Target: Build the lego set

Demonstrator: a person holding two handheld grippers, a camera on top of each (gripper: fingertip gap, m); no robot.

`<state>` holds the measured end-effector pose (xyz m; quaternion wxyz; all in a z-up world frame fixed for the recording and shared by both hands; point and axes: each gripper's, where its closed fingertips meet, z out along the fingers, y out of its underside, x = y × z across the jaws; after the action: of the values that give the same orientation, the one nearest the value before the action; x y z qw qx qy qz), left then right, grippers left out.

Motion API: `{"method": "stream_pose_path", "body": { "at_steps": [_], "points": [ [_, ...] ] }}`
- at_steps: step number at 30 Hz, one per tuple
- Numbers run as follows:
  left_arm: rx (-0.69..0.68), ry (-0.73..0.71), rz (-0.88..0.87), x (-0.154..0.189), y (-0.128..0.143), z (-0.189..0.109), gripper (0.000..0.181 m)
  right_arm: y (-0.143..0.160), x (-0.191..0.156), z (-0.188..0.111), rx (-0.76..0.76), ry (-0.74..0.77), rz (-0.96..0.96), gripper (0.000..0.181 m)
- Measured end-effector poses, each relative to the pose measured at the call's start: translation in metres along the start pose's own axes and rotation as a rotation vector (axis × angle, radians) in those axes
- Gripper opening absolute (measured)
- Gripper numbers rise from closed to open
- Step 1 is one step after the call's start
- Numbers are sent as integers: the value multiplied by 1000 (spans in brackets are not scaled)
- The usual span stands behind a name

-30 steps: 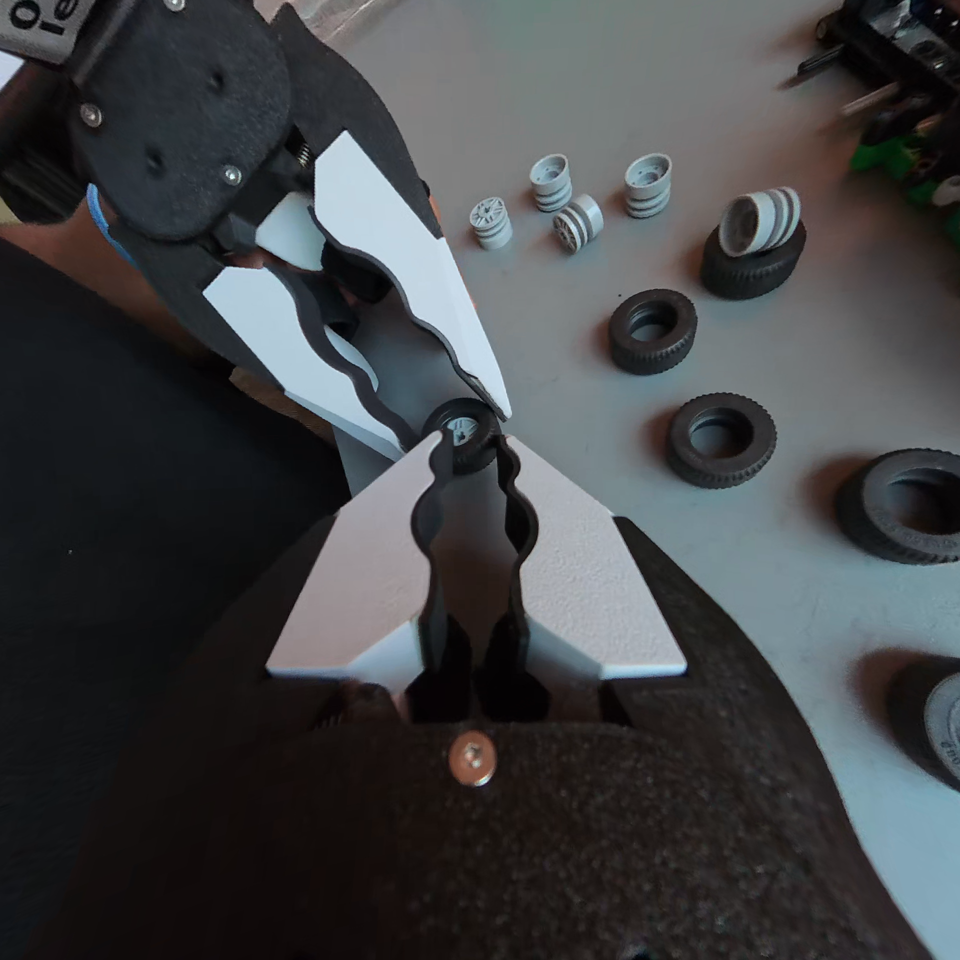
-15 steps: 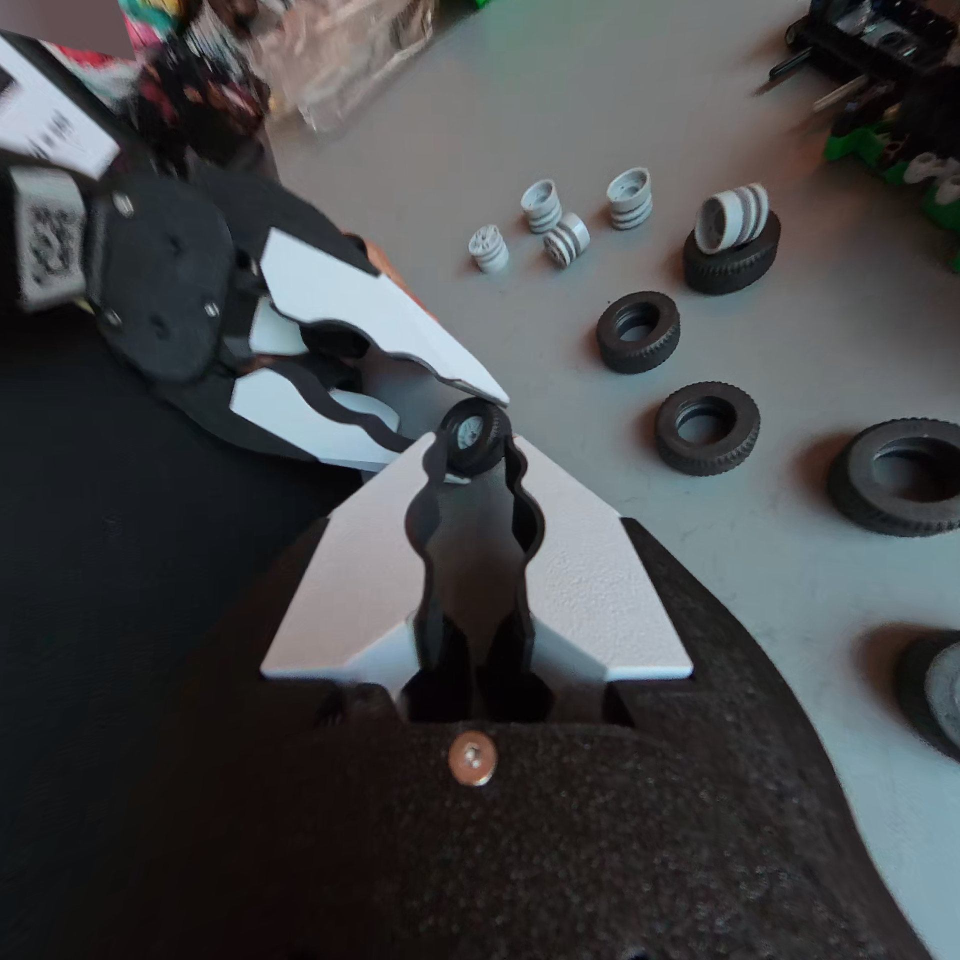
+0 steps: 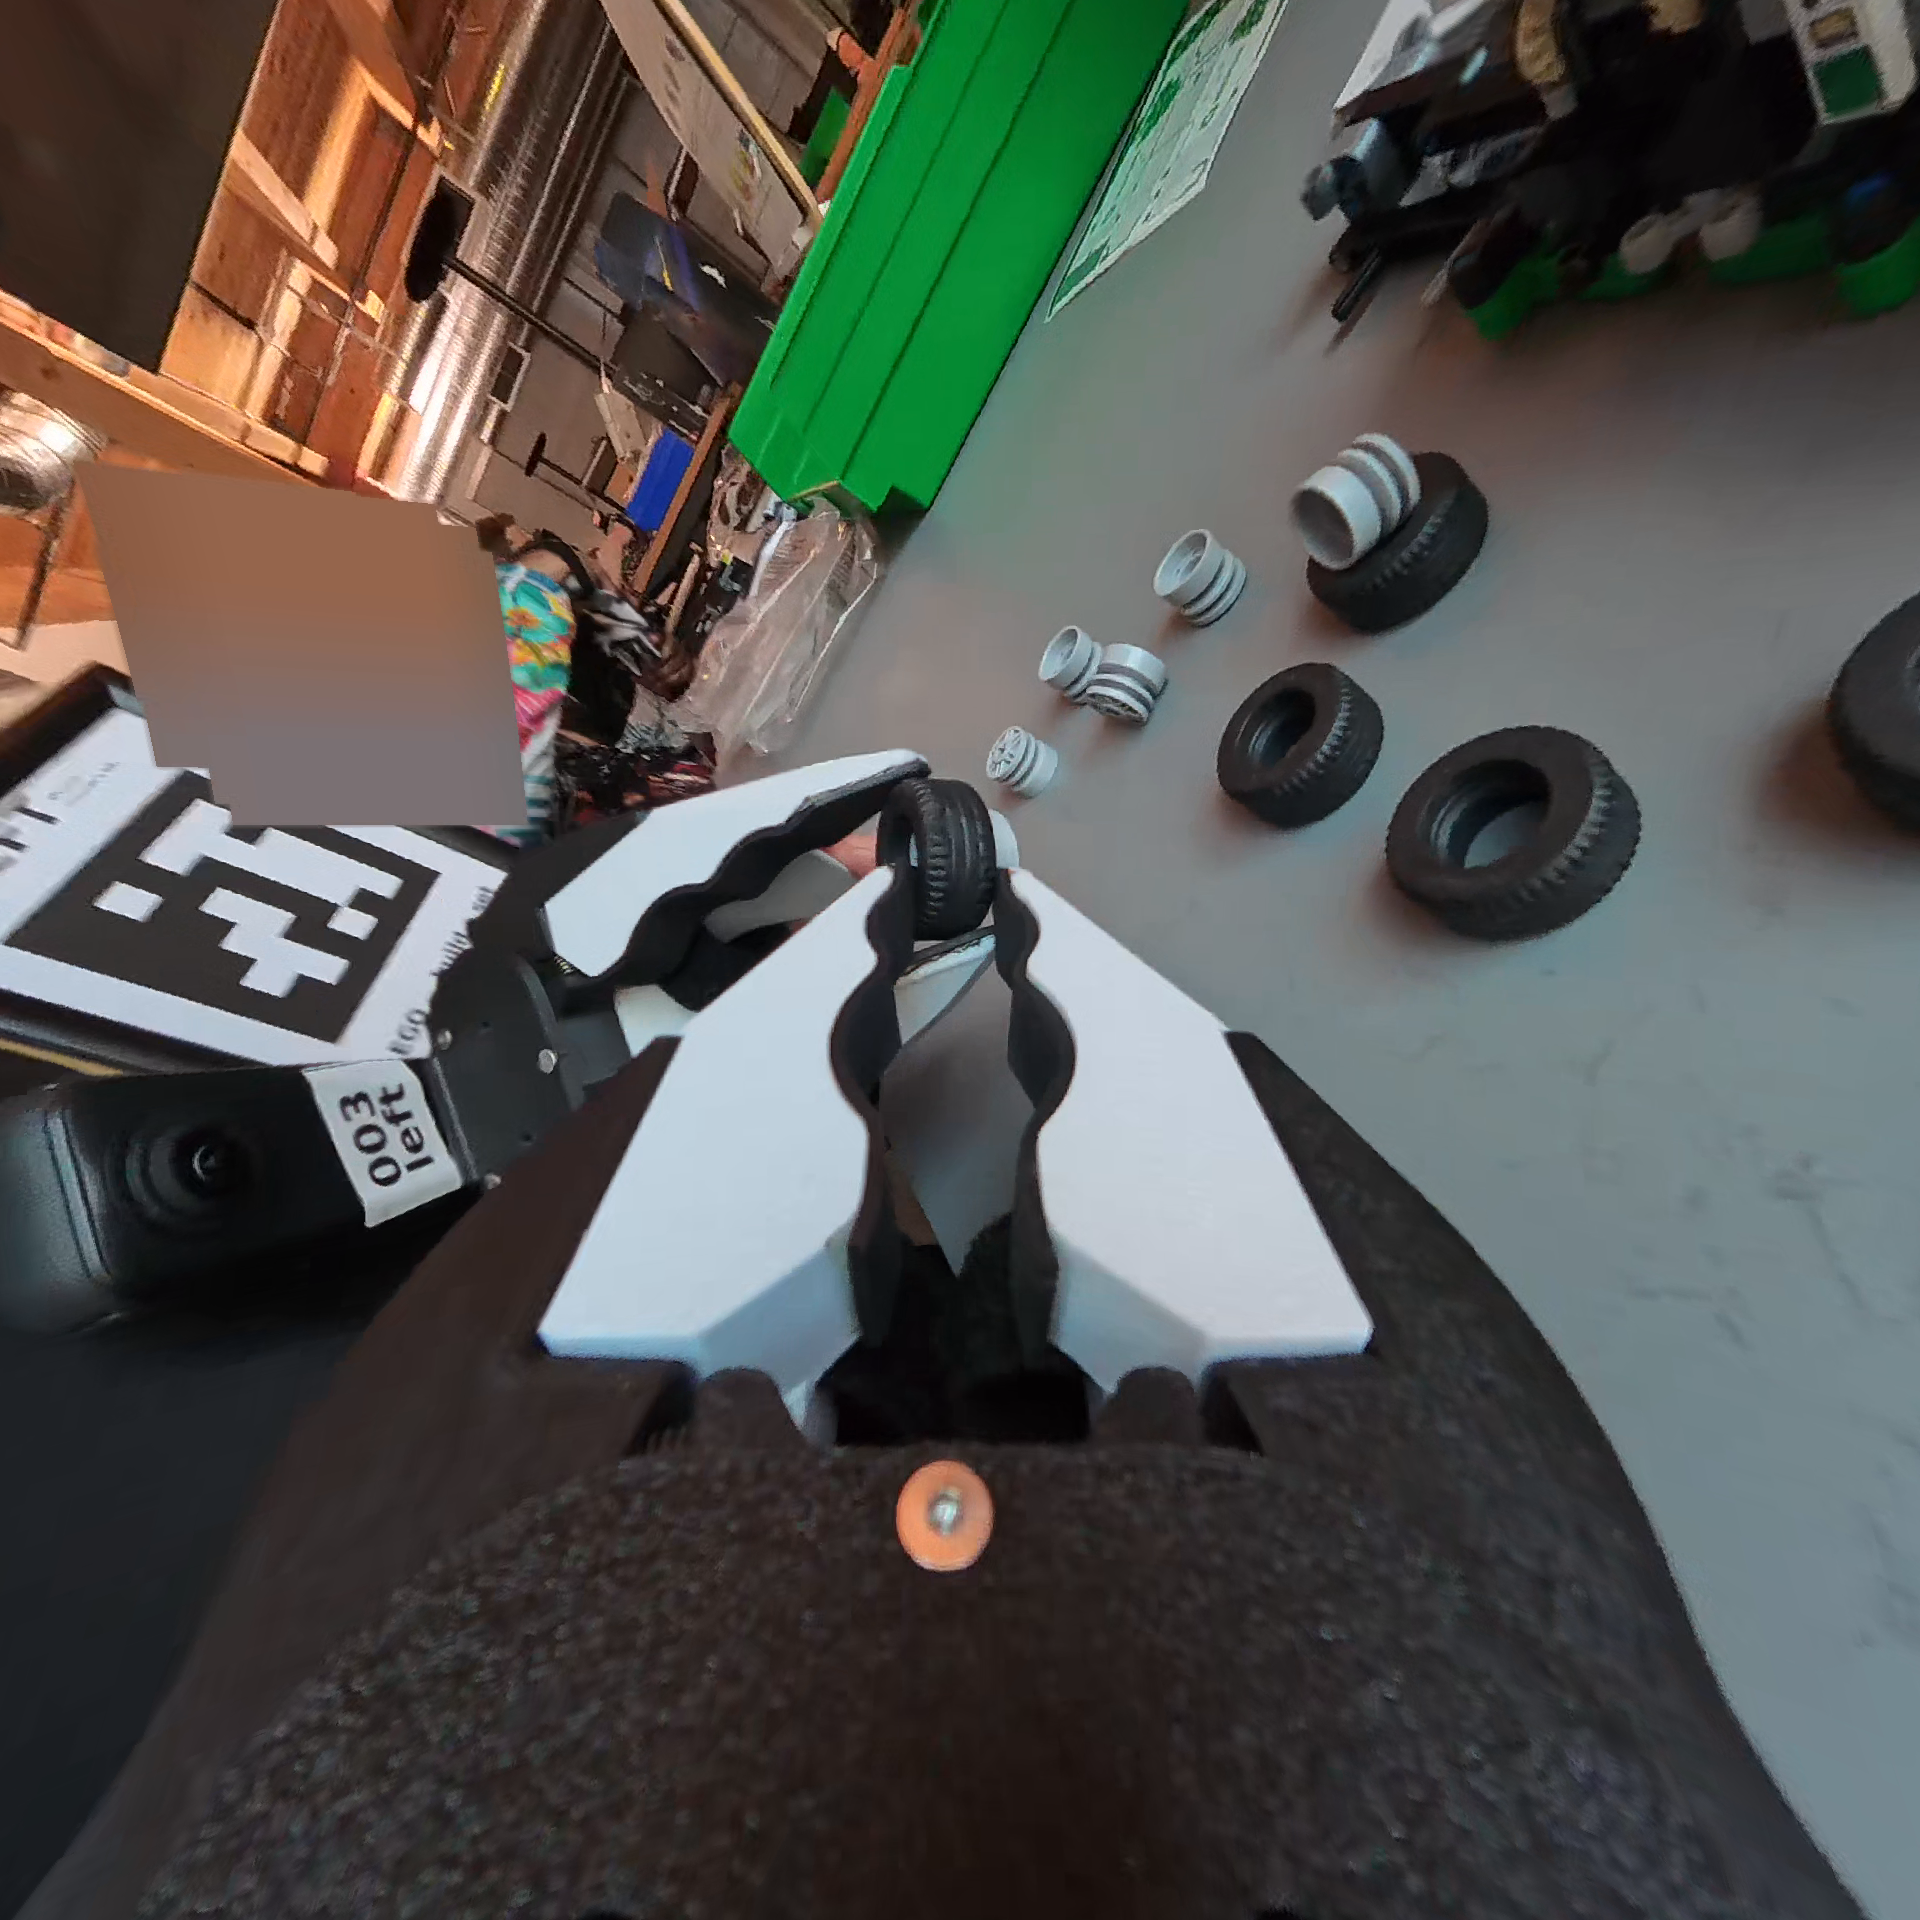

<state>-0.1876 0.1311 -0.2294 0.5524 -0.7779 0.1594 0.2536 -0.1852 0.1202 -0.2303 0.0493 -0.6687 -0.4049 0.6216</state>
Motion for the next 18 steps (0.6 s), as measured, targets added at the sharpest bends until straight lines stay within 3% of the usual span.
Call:
{"method": "stream_pose_path", "body": {
  "at_steps": [5,9,12,14,16,18],
  "points": [
    [29,112,-107,8,-5,-8,37,1,1,-4,-70,146,-287,12],
    [55,376,-439,9,-9,-20,43,-1,6,-9,-126,248,-510,12],
    [93,585,-643,7,-13,-27,43,11,-7,-7,-216,182,-673,13],
    [87,659,-604,12,-10,-32,41,25,-14,-8,-321,133,-790,13],
    [81,710,-516,20,-8,-38,17,29,-15,-10,-377,127,-842,13],
    [81,706,-478,22,-8,-40,13,30,-16,-11,-399,115,-866,13]
  ]
}}
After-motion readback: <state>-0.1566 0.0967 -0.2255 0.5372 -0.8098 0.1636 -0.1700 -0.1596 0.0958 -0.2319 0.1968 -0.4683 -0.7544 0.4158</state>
